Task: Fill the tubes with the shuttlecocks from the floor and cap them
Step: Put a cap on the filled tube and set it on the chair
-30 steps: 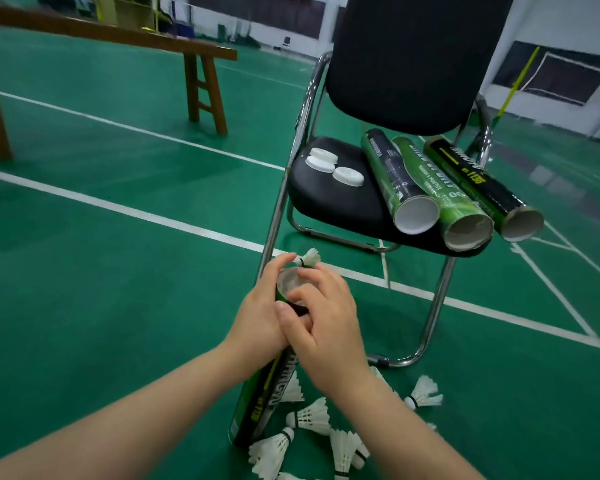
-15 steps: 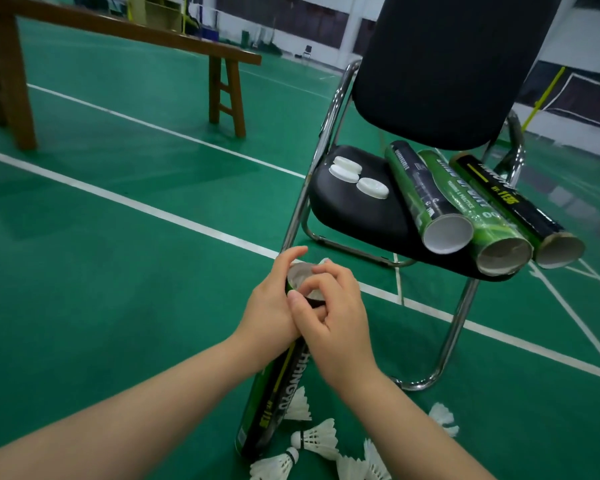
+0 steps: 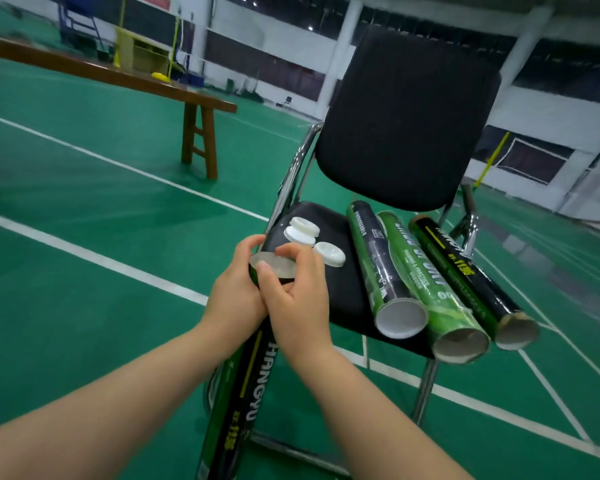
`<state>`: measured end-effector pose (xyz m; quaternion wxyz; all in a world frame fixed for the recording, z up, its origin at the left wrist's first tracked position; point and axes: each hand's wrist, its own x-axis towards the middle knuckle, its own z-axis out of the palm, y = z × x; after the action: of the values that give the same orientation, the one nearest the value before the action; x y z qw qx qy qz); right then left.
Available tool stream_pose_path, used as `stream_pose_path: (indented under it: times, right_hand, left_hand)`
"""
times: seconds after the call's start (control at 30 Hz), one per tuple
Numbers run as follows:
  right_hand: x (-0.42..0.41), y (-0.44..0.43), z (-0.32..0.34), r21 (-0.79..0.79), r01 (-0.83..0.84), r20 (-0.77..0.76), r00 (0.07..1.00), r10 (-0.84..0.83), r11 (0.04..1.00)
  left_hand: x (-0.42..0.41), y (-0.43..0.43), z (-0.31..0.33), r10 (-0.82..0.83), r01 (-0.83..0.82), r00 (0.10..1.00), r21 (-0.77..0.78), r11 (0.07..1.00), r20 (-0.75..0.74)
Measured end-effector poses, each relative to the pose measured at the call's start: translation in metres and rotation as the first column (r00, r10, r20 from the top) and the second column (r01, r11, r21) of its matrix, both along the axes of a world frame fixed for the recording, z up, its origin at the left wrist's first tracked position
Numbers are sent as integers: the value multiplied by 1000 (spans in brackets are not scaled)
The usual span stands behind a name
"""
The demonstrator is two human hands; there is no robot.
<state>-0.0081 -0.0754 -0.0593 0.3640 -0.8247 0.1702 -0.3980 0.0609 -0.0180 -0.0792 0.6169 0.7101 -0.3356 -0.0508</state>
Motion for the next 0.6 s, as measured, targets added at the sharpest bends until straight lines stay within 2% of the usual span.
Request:
stream_pose_path:
  times: [0.27, 0.33, 0.4, 0.47, 0.5, 0.6]
  right_hand:
    - [16, -36, 15, 61, 43, 68, 997, -47, 997]
    - [15, -42, 15, 147, 23, 71, 997, -34, 989]
    - [16, -49, 16, 317, 23, 111, 992, -61, 948]
    - [21, -59, 20, 444, 85, 134, 978, -160, 892]
    - [24, -66, 21, 456, 146, 109, 970, -218, 878]
    - [38, -87, 26, 373, 328, -58, 942, -331, 868]
  left_hand:
    - [5, -39, 21, 28, -29, 999, -31, 999, -35]
    - [1, -44, 20, 24, -26, 998, -33, 999, -56]
    - [-4, -45, 16, 38, -41, 996, -45, 998, -78]
    - [-7, -45, 11, 59, -64, 995, -57, 996, -85]
    - [-7, -45, 8, 66, -73, 993, -67, 995, -98]
    - [-3, -45, 5, 83, -95, 987, -83, 992, -139]
